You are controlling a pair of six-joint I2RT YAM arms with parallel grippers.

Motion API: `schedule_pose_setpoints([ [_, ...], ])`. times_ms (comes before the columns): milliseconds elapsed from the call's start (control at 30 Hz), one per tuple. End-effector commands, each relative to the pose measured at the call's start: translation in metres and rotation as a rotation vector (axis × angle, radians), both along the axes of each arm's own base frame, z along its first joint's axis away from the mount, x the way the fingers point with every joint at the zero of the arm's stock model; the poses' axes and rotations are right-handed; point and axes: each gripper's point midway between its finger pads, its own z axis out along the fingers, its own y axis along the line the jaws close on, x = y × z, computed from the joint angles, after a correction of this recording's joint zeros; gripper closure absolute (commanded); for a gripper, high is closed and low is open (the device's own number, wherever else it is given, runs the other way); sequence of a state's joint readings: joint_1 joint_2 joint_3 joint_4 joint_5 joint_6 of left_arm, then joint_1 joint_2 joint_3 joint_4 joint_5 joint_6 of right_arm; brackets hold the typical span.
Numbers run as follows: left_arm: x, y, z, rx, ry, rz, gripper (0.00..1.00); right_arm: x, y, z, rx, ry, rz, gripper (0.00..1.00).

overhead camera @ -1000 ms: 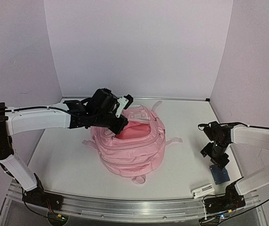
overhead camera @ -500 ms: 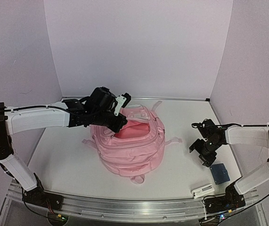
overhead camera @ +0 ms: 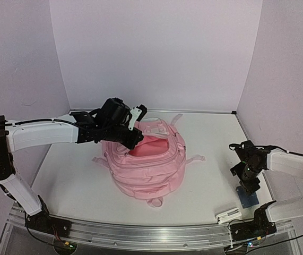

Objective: Pack the student bag
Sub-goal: Move the personal item to the center of the board.

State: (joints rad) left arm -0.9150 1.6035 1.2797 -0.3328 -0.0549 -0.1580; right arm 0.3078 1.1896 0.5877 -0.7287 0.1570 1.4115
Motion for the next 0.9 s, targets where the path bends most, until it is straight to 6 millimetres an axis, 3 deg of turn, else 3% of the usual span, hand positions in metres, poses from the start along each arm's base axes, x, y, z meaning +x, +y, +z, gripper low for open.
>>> schedule_pose_setpoints([
  [0, 0.018, 0.002, 0.06, -0.159, -0.116, 0.064, 1.0, -0.009, -0.01, -0.004, -0.026, 0.016, -0.104, 0.06],
  [133, 0.019, 0.005, 0.061, -0.161, -0.12, 0.07, 1.0, 0.005, 0.006, -0.015, 0.022, 0.039, -0.002, 0.07],
  [300, 0.02, 0.006, 0.064, -0.162, -0.119, 0.075, 1.0, 0.032, 0.044, -0.025, 0.162, 0.023, 0.146, 0.1],
  [700, 0.023, 0.006, 0.067, -0.183, -0.084, 0.098, 1.0, 0.099, 0.119, 0.011, 0.213, -0.172, 0.356, 0.15],
  [867, 0.027, 0.006, 0.066, -0.214, -0.039, 0.107, 1.0, 0.125, 0.12, 0.04, 0.077, -0.227, 0.472, 0.1],
])
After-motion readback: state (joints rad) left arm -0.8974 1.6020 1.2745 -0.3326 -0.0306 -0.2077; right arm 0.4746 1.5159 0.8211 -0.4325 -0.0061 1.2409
